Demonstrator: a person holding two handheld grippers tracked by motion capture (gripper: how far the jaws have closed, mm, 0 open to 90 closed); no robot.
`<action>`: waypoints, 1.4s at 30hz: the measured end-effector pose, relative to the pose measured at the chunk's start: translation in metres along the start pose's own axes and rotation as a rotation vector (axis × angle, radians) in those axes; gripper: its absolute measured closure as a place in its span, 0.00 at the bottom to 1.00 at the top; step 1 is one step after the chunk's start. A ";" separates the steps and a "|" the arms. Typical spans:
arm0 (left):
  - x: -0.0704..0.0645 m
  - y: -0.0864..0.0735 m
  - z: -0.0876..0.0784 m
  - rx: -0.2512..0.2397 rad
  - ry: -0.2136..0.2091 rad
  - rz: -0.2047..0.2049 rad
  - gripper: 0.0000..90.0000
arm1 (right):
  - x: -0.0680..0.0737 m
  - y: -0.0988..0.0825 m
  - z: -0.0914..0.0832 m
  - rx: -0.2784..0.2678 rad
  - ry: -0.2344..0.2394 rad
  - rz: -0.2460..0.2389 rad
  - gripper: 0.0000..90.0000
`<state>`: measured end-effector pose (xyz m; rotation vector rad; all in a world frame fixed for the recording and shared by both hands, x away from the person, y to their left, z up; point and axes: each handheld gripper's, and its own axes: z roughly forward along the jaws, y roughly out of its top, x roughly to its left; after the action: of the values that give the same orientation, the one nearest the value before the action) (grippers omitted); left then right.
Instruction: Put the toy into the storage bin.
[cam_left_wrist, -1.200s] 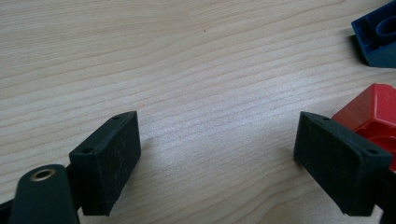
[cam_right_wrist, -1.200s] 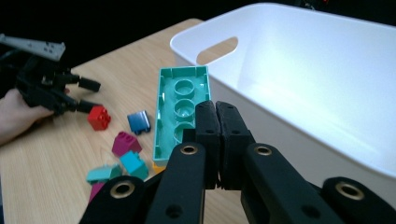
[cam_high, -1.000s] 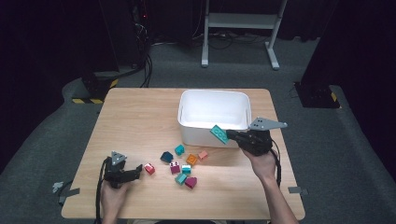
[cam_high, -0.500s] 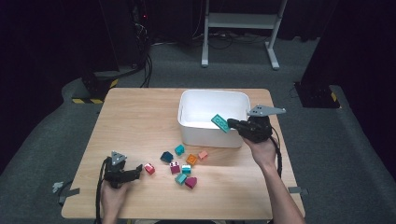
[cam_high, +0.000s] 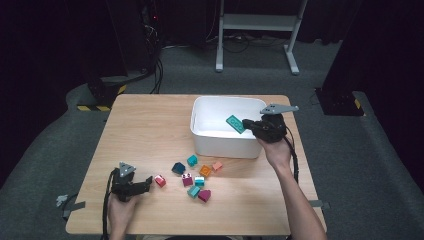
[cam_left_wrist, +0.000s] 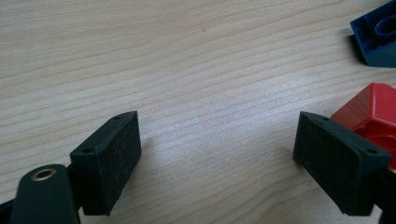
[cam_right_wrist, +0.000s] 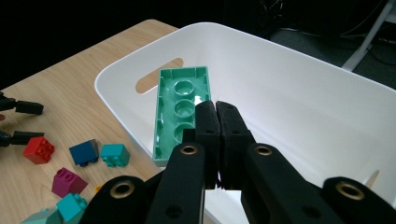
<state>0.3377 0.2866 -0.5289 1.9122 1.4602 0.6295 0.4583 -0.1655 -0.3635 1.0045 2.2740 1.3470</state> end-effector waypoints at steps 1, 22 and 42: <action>0.000 0.000 0.000 0.000 0.000 0.000 0.17 | -0.002 0.001 0.004 0.009 -0.007 0.007 0.98; 0.000 0.000 0.000 0.002 0.000 0.002 0.17 | -0.014 0.001 0.032 0.087 -0.068 0.022 0.98; 0.000 0.000 0.000 0.002 0.000 0.002 0.17 | -0.013 0.007 0.041 0.114 -0.095 0.031 0.65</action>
<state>0.3376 0.2868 -0.5288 1.9152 1.4599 0.6298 0.4944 -0.1464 -0.3791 1.1199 2.2941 1.1665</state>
